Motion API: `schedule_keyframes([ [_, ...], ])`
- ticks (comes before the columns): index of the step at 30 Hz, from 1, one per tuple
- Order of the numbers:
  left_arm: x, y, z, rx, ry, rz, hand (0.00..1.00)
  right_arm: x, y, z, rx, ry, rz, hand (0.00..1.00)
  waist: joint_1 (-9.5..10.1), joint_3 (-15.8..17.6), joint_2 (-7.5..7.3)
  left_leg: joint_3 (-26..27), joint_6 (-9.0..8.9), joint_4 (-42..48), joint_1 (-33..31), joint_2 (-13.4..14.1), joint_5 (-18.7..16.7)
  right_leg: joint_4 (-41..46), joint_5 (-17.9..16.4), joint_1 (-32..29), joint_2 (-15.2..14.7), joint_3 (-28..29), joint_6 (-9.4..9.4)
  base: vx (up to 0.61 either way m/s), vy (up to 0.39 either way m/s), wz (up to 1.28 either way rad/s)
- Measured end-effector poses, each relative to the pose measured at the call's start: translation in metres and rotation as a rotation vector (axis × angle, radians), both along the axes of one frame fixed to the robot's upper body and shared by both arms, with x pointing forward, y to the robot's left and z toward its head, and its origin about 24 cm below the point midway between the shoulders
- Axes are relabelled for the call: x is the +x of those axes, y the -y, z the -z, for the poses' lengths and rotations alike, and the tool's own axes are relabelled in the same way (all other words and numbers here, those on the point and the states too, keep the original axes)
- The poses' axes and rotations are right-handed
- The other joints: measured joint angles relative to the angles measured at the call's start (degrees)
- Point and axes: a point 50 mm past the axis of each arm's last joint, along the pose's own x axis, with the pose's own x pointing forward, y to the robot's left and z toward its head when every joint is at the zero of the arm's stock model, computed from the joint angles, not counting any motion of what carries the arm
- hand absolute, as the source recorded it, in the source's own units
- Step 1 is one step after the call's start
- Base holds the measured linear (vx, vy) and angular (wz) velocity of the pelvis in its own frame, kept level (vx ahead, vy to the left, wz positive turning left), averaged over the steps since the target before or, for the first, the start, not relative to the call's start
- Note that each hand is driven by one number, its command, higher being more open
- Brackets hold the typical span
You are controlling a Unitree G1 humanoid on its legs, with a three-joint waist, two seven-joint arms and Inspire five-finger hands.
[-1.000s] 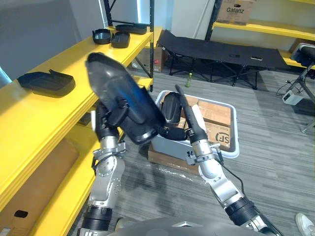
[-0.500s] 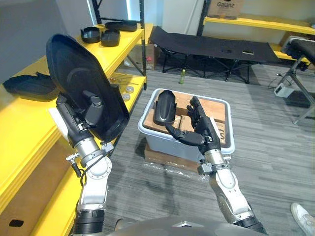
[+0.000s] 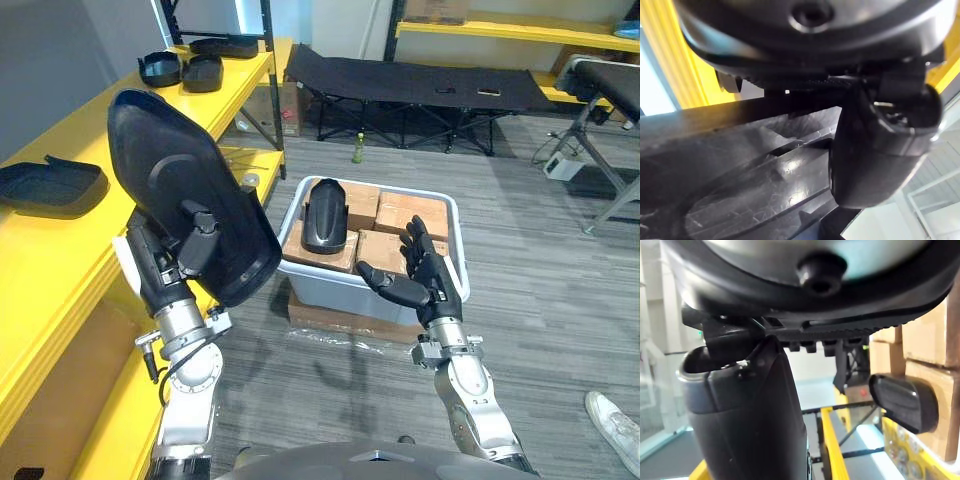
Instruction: Walk over and take three plastic housings, then place them on the shelf
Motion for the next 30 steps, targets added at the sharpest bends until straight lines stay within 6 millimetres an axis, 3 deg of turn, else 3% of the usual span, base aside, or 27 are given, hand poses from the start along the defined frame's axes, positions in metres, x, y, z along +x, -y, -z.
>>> schedule_keyframes([
  [5,-0.017,-0.007,-0.009,-0.066,0.062,-0.015,0.00,0.007,-0.021,0.000,-0.002,0.007,-0.111,1.00,4.08,0.4,0.57,-6.2,0.22,1.0,-2.4,-0.3,0.3,0.0,-1.1,3.0,0.2,-6.0,0.14,-0.02,0.005,0.56],
  [11,-0.038,-0.017,0.006,-0.150,-0.014,-0.004,0.00,0.017,-0.039,-0.009,0.000,0.047,-0.203,1.00,8.04,1.9,0.78,-13.5,0.63,3.6,-5.9,-2.2,1.5,0.0,-3.2,8.3,0.5,-14.9,0.31,-0.01,0.000,0.75],
  [14,-0.041,-0.016,0.010,-0.165,-0.036,0.042,0.00,0.020,-0.041,-0.012,0.007,0.062,-0.202,1.00,8.47,2.1,0.65,-13.8,2.28,1.8,-7.9,-2.3,3.5,1.7,-5.1,8.9,0.4,-19.1,0.53,-0.02,-0.024,0.83],
  [15,-0.040,-0.015,0.009,-0.165,-0.032,0.080,0.00,0.020,-0.040,-0.013,0.005,0.062,-0.194,1.00,7.76,2.4,0.67,-10.9,4.27,1.1,-8.8,-1.5,5.0,2.1,-5.8,9.4,0.3,-21.7,0.70,-0.02,-0.042,1.17],
  [16,-0.039,-0.012,0.009,-0.173,-0.023,0.123,0.00,0.020,-0.039,-0.012,-0.001,0.061,-0.189,1.00,7.57,2.6,0.85,-9.3,3.89,-0.3,-8.9,-1.0,7.1,3.0,-6.3,9.7,0.0,-23.2,1.03,-0.02,-0.037,0.94],
  [19,-0.039,-0.010,0.005,-0.186,0.025,0.191,0.00,0.022,-0.044,-0.015,0.019,0.069,-0.206,1.00,8.84,2.9,1.18,-8.1,1.43,-2.3,-8.4,-1.6,8.8,4.2,-6.4,9.2,-1.5,-22.8,0.93,0.04,0.053,0.12],
  [21,-0.036,-0.008,0.003,-0.206,0.050,0.238,0.00,0.023,-0.045,-0.016,0.021,0.077,-0.210,1.00,8.76,3.2,1.00,-8.1,1.46,-2.1,-8.5,-2.2,8.8,6.5,-7.4,8.4,-2.7,-22.5,1.02,0.04,0.039,0.08],
  [22,-0.031,-0.002,-0.001,-0.238,0.089,0.323,0.00,0.023,-0.045,-0.017,0.011,0.082,-0.211,1.00,8.26,3.3,0.79,-9.1,1.65,-1.0,-9.5,-3.1,8.9,11.4,-11.2,6.4,-4.0,-18.2,-1.46,0.02,0.046,0.35],
  [24,-0.022,0.008,-0.007,-0.248,0.125,0.445,0.00,0.022,-0.045,-0.016,0.011,0.080,-0.206,1.00,6.78,3.7,-0.03,-11.6,1.80,-0.5,-10.3,-4.5,9.0,15.4,-16.9,4.8,-3.9,-10.9,-3.16,-0.04,-0.029,0.73],
  [25,-0.014,0.023,-0.013,-0.273,0.165,0.593,0.00,0.021,-0.047,-0.015,-0.028,0.082,-0.205,1.00,6.33,3.9,-0.28,-13.3,1.60,-0.6,-10.6,-5.1,9.6,18.9,-20.2,3.6,-3.7,-6.9,-2.07,-0.06,-0.107,0.71],
  [27,-0.012,0.031,-0.016,-0.294,0.198,0.665,0.00,0.020,-0.048,-0.015,-0.043,0.082,-0.214,1.00,5.91,4.1,0.11,-13.9,1.45,-0.6,-10.6,-5.1,10.0,19.9,-21.1,3.5,-3.7,-7.0,-0.93,-0.05,-0.086,0.35],
  [30,-0.004,0.053,-0.025,-0.328,0.267,0.814,0.00,0.019,-0.045,-0.012,-0.069,0.075,-0.231,1.00,5.04,5.3,2.27,-13.0,2.99,-0.6,-11.2,-3.8,12.1,21.2,-21.7,3.3,-2.2,-7.4,-0.25,-0.10,-0.069,0.18],
])
